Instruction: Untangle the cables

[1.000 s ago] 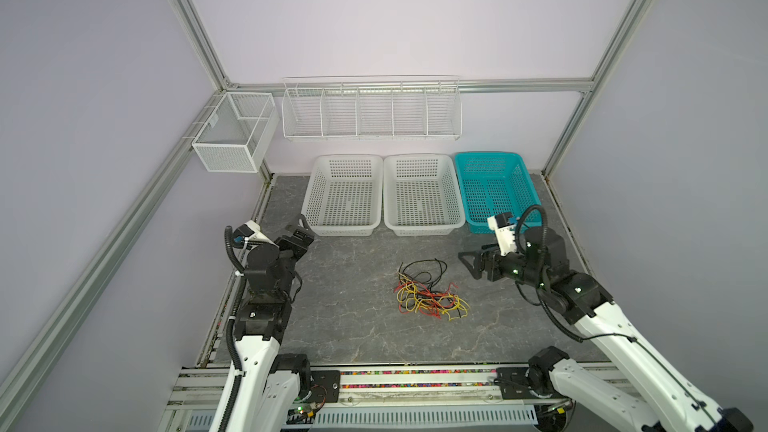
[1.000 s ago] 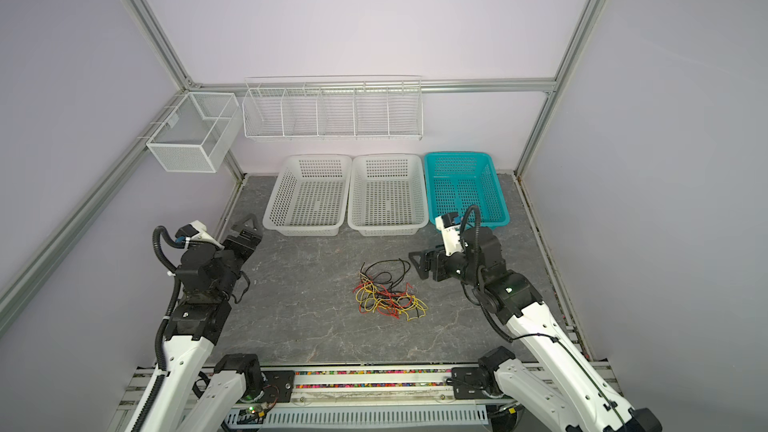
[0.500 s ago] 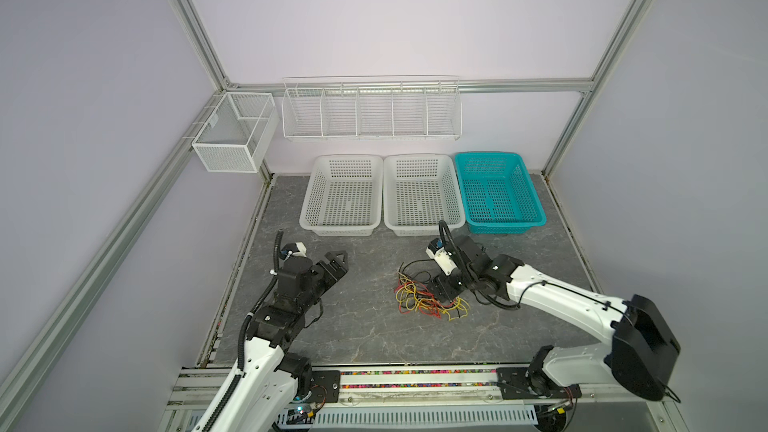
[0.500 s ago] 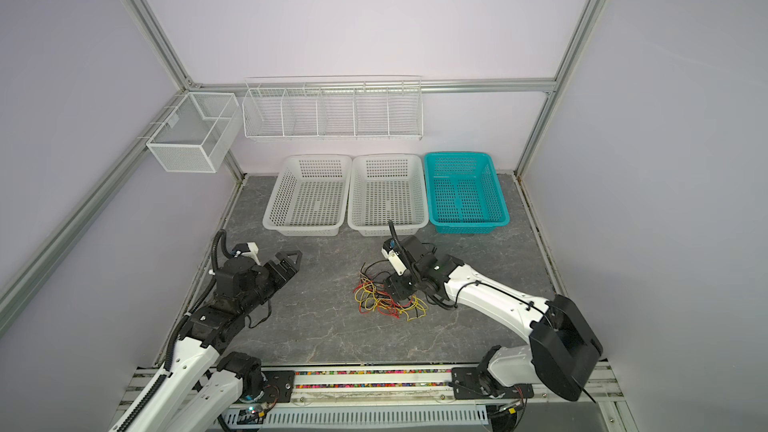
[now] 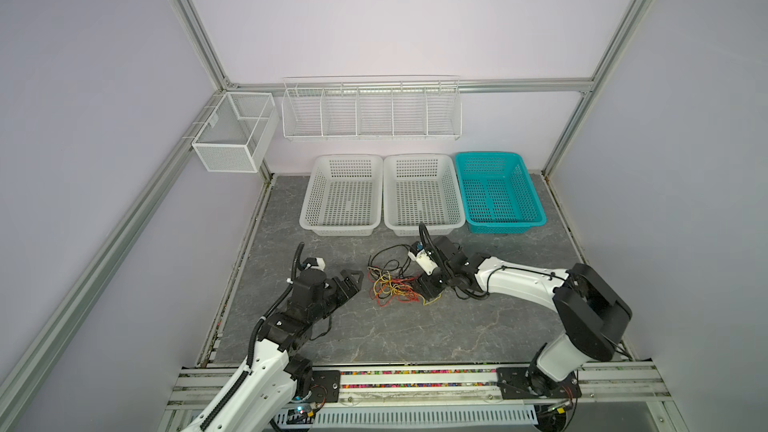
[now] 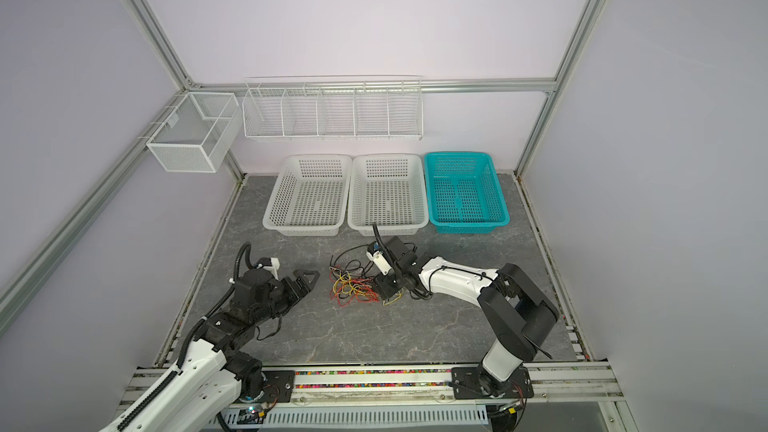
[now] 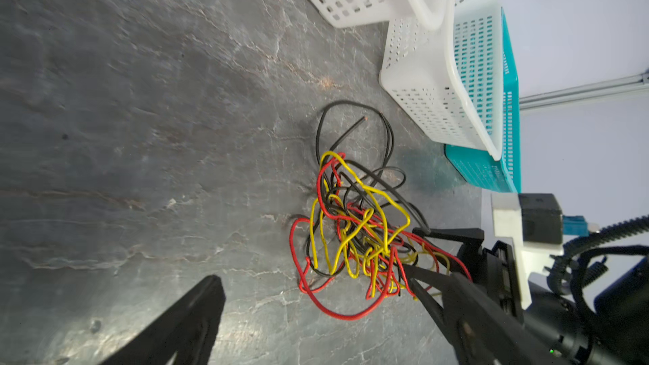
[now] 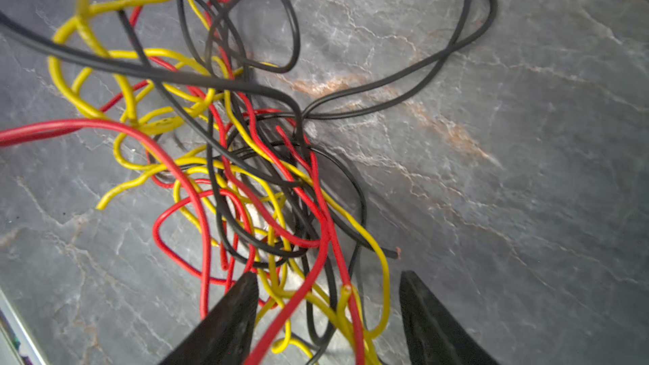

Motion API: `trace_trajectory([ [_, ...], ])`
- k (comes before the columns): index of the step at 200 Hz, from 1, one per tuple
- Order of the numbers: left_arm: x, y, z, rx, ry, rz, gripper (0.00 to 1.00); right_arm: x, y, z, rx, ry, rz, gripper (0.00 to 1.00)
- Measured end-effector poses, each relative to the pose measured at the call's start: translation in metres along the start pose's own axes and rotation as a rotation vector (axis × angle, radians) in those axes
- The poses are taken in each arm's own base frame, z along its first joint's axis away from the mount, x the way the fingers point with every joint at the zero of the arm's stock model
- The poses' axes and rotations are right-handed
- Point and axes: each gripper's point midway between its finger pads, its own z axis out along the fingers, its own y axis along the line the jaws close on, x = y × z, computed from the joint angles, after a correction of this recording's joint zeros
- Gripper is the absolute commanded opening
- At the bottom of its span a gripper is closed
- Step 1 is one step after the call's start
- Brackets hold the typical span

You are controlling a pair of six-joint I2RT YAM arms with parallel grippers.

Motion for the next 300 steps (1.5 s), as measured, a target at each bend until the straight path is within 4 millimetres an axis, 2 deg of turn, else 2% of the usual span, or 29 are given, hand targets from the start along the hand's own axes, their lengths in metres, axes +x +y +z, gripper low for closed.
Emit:
trace_trajectory([
  [16,0.007,0.006,0.001,-0.005,0.021,-0.002,0.98,-0.002,0.009,-0.004,-0.016,-0.021,-0.021,0.69],
  [31,0.01,0.009,-0.001,-0.011,0.026,-0.001,0.98,-0.01,0.017,-0.016,-0.018,-0.059,-0.041,0.73],
  [65,0.01,0.008,-0.013,0.005,0.005,0.013,0.98,-0.044,0.027,-0.06,0.022,-0.169,-0.078,0.78],
  [85,0.009,0.009,-0.019,0.011,-0.012,0.017,0.98,-0.065,0.036,-0.071,0.066,-0.19,-0.125,0.79],
  [104,0.009,0.01,-0.022,0.012,-0.018,0.017,0.98,-0.073,0.053,-0.06,0.085,-0.163,-0.192,0.78],
  [121,0.01,0.012,-0.023,0.005,-0.017,0.017,0.98,-0.064,0.062,-0.036,0.088,-0.099,-0.238,0.78],
  [160,0.013,0.016,-0.021,-0.013,0.0,0.013,0.98,-0.033,0.051,0.015,0.123,0.049,-0.274,0.75],
  [194,0.016,0.018,-0.018,-0.026,0.02,0.01,0.98,-0.024,0.05,0.043,0.113,0.084,-0.287,0.53],
  [207,0.016,0.018,-0.018,-0.025,0.023,0.01,0.98,-0.026,0.051,0.046,0.106,0.075,-0.286,0.4],
  [233,0.018,0.015,-0.017,-0.007,0.031,0.011,0.98,-0.031,0.055,0.048,0.076,0.048,-0.272,0.2],
  [265,0.025,0.017,-0.009,0.029,0.055,-0.002,0.98,-0.031,0.06,0.043,-0.011,0.016,-0.236,0.09],
  [281,0.029,0.014,-0.006,0.066,0.071,-0.018,0.98,-0.025,0.064,0.031,-0.088,-0.003,-0.208,0.07],
  [300,0.032,0.006,-0.003,0.126,0.084,-0.034,0.98,-0.024,0.067,0.007,-0.195,-0.055,-0.149,0.07],
])
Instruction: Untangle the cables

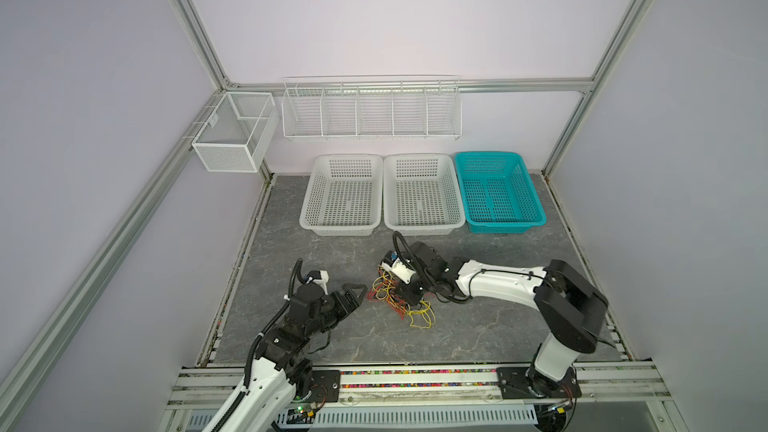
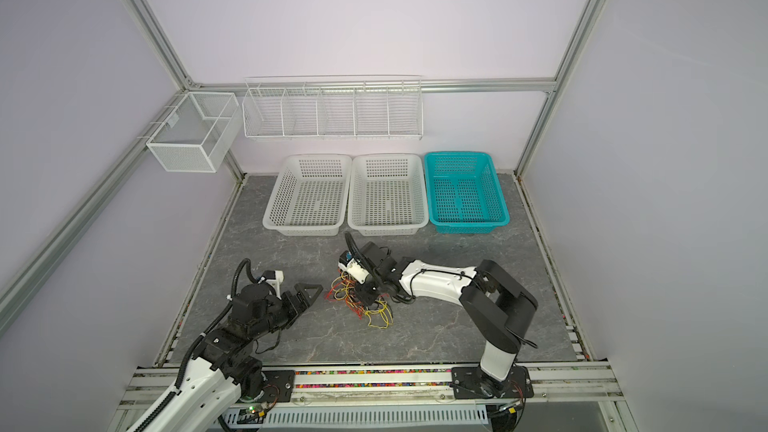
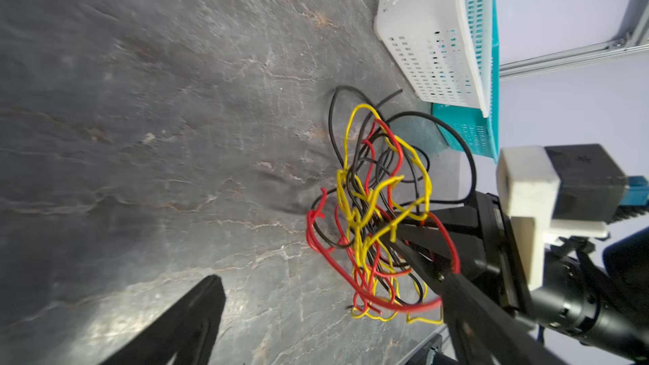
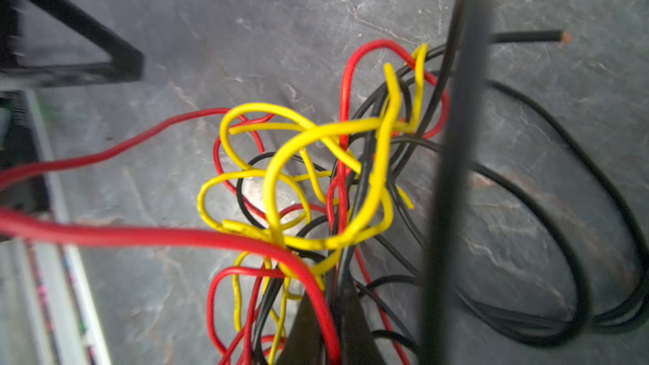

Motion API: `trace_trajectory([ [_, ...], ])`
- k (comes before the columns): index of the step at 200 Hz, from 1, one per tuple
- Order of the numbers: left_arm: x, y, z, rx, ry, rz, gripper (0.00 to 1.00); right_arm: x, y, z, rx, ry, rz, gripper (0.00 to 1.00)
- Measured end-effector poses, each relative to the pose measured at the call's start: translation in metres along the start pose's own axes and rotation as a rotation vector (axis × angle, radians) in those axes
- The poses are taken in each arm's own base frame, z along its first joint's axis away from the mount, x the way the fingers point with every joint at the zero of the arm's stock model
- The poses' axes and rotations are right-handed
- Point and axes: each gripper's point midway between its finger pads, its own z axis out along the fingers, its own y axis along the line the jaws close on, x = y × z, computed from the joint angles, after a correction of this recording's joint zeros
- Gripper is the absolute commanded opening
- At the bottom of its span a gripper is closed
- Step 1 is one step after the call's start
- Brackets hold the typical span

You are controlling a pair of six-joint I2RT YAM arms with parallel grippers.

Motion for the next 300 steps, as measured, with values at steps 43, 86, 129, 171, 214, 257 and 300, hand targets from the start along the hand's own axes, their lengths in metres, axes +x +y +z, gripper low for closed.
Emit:
trace_trajectory([
  [43,0.004,-0.021,0.004,0.148,0.024,-0.028,0.99,-0.033,0.005,-0.046,-0.194,-0.221,0.102,0.07],
  [86,0.012,-0.05,0.001,0.299,0.057,-0.015,0.99,-0.04,0.01,-0.057,-0.358,-0.288,0.195,0.07],
  [129,0.027,-0.08,-0.001,0.41,0.099,0.036,0.91,-0.047,0.016,-0.06,-0.42,-0.304,0.213,0.07],
  [171,0.036,-0.081,0.013,0.393,0.134,0.038,0.72,-0.044,0.023,-0.057,-0.443,-0.287,0.208,0.07],
  [214,0.032,-0.089,0.02,0.387,0.131,0.055,0.52,-0.034,0.039,-0.051,-0.462,-0.237,0.173,0.07],
  [257,0.032,-0.091,0.018,0.39,0.126,0.075,0.38,-0.034,0.046,-0.05,-0.45,-0.216,0.137,0.07],
  [300,0.032,-0.085,0.016,0.364,0.116,0.1,0.1,-0.029,0.045,-0.048,-0.415,-0.198,0.121,0.11],
])
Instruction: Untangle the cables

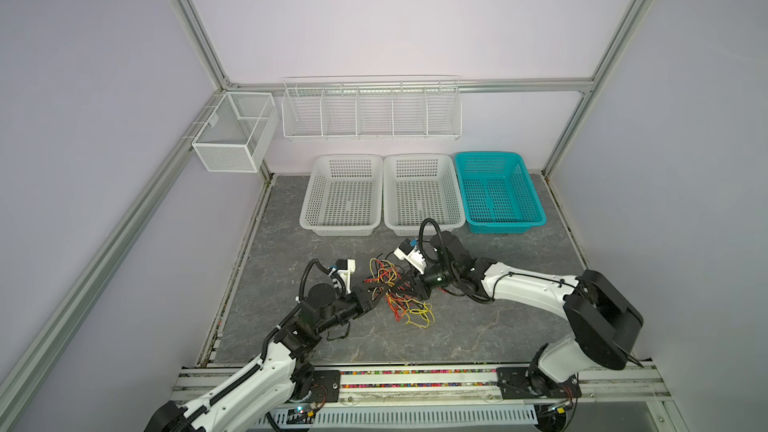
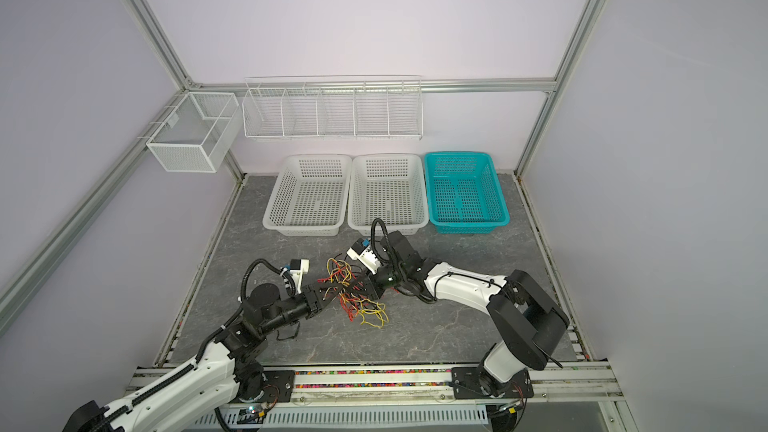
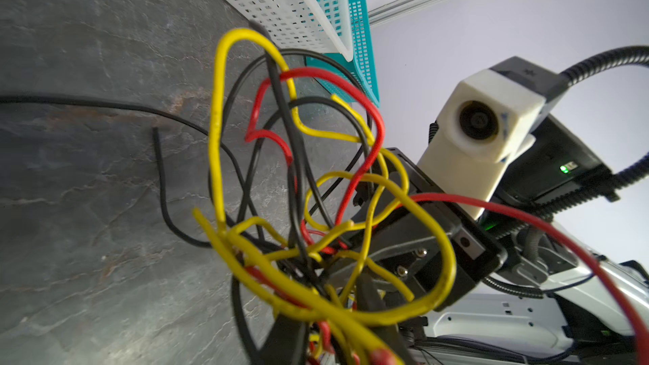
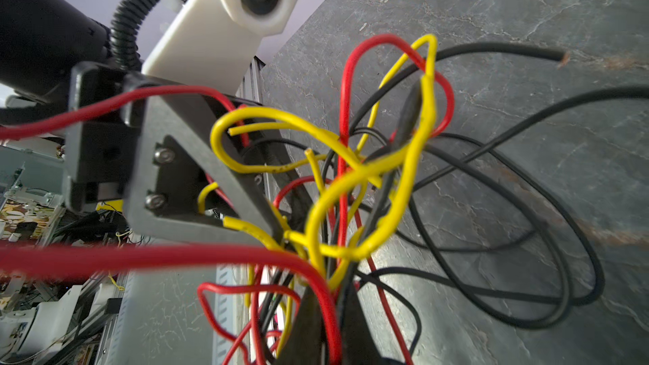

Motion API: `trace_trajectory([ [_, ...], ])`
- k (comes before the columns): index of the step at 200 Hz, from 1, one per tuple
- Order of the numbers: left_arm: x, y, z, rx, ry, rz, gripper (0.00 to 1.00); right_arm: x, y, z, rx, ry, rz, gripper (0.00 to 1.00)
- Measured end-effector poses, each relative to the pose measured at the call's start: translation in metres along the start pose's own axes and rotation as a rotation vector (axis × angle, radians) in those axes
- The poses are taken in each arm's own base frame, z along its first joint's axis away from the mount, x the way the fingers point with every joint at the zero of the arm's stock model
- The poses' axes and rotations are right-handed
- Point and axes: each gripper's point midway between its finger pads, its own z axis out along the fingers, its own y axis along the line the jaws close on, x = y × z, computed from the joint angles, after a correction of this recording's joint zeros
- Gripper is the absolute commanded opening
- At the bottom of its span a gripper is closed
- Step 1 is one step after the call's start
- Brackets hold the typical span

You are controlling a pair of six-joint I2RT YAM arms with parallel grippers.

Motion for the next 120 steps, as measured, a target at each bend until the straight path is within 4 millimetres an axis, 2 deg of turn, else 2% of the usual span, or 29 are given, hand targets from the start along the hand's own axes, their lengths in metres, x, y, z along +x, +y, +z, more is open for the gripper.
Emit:
trace_trajectory([
  [11,0.0,0.002,-0.001,-0.011,-0.004,-0.006,0.0,0.001,0.0,-0.001,0.009,0.003,-0.003,0.13],
  [28,-0.001,0.007,-0.003,-0.036,-0.013,-0.002,0.0,0.0,0.002,-0.005,0.022,0.003,-0.013,0.19],
  [54,-0.002,0.017,-0.006,-0.083,-0.028,0.012,0.0,-0.006,0.008,-0.015,0.04,-0.018,-0.044,0.47],
  [66,-0.002,0.024,-0.007,-0.124,-0.029,0.013,0.0,-0.011,0.009,-0.022,0.053,-0.035,-0.05,0.54],
  [120,-0.006,0.033,-0.006,-0.253,-0.005,0.044,0.0,-0.034,0.008,-0.062,0.13,-0.153,-0.083,0.58],
])
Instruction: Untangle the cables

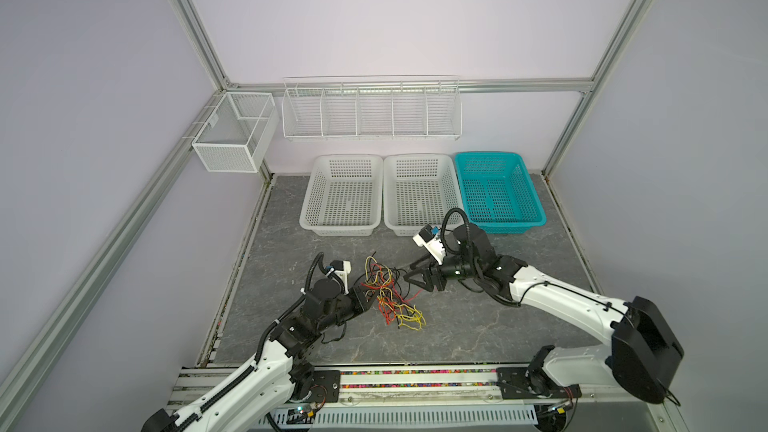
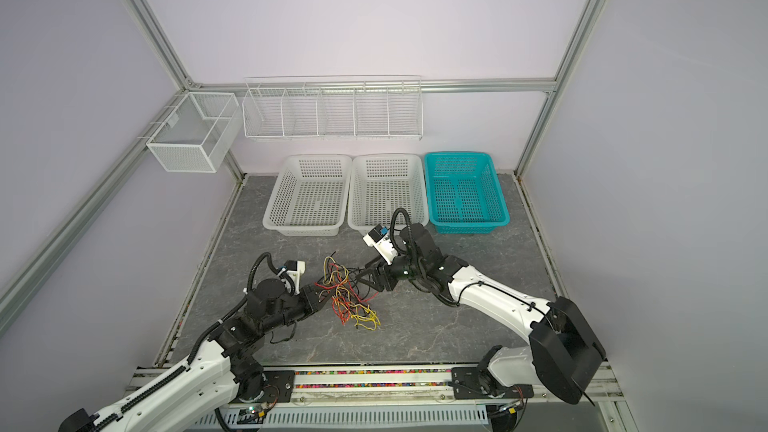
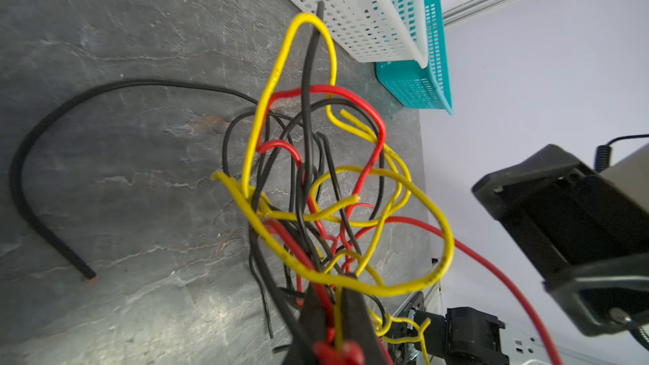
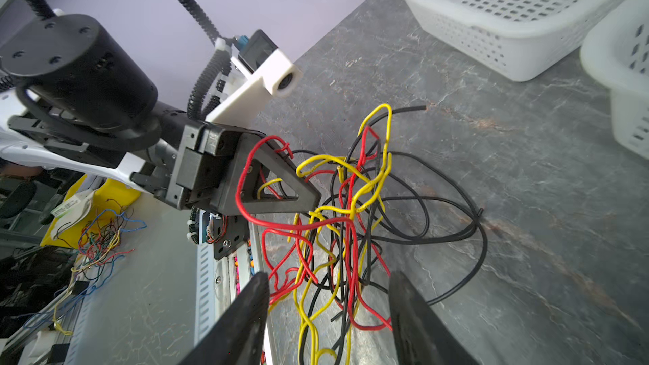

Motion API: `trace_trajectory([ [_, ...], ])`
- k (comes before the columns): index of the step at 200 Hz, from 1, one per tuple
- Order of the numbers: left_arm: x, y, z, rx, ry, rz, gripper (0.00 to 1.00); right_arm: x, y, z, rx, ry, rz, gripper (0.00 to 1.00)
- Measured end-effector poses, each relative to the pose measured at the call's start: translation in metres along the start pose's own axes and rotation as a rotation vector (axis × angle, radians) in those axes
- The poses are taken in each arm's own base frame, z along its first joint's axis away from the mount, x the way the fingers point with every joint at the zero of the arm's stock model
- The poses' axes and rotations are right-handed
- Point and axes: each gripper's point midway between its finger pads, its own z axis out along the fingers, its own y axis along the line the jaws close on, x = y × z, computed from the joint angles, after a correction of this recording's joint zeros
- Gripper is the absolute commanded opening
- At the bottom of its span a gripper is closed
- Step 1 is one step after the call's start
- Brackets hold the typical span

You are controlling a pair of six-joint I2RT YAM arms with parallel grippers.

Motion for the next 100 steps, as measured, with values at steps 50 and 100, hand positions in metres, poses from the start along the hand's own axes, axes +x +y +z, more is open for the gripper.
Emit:
trace_trajectory([
  [50,0.01,-0.001,0.015,-0.037,0.114,0.028,0.0,0.018,0.032,0.02,0.012,0.046,-0.182,0.59],
  [100,0.019,-0.011,0.016,0.002,0.185,0.062,0.0,0.028,0.022,0.032,0.174,0.068,-0.34,0.58],
])
